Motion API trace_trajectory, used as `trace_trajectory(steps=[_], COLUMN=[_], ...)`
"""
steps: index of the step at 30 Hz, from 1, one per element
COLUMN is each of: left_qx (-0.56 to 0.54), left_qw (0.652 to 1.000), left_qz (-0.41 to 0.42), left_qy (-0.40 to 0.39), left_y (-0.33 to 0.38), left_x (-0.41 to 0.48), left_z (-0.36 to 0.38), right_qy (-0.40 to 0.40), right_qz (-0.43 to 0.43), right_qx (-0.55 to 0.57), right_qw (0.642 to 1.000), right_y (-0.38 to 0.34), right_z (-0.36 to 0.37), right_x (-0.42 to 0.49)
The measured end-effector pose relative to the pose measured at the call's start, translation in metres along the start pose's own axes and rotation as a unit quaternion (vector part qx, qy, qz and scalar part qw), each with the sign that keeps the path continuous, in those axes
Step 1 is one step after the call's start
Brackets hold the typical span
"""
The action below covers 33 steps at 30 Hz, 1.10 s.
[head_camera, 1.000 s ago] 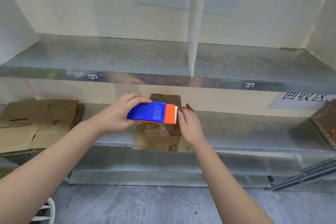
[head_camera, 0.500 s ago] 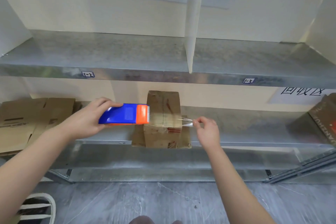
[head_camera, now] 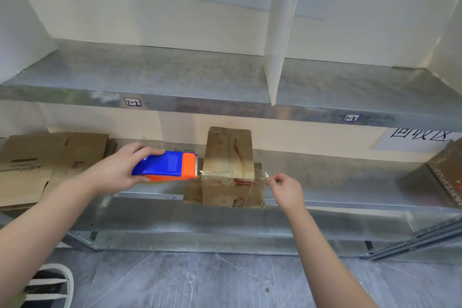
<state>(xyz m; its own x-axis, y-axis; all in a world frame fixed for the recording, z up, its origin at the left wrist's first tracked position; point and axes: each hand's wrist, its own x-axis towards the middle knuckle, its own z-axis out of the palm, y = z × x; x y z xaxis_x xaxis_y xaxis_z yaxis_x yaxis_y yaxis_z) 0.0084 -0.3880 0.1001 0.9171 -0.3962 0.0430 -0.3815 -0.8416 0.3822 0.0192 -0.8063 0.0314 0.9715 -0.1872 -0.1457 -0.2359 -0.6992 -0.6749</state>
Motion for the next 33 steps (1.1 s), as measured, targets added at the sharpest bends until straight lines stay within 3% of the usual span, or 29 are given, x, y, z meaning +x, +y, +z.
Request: trace_trajectory(steps=[6,14,16,18,21,24,33], left_qx=[0.002,0.012,0.011,0.008,-0.004,-0.003,-0.023], left_qw=[1.0,1.0,1.0,1.0,1.0,1.0,1.0], left_qz=[0.003,0.0,0.003,0.012,0.018,0.018,0.012], left_qy=[-0.018,-0.006,-0.003,-0.004,-0.007,-0.002,0.012], left_y=[-0.003,-0.002,-0.002,-0.002,0.0,0.008,0.01], left_x=[0.007,0.014,0.014,0.013,0.01,0.004,-0.022], left_z=[0.008,0.01,0.009,0.01,0.01,0.005,-0.013], right_qy=[-0.045,-0.049,-0.018,0.002,-0.057,-0.07,-0.079], right_qz=[0.012,0.08,0.039,-0.075,-0.189,-0.187,-0.169], right_qx=[0.032,0.044,0.062,0.103,0.055,-0.025,-0.042], right_qw=[0.998,0.995,0.997,0.992,0.979,0.98,0.982], right_y=[-0.012,-0.014,-0.012,-0.019,-0.042,-0.049,-0.052], right_z=[0.033,0.041,0.032,0.023,0.024,0.034,0.026], right_x=[-0.008,-0.005,-0.008,-0.012,-0.015,-0.013,-0.009])
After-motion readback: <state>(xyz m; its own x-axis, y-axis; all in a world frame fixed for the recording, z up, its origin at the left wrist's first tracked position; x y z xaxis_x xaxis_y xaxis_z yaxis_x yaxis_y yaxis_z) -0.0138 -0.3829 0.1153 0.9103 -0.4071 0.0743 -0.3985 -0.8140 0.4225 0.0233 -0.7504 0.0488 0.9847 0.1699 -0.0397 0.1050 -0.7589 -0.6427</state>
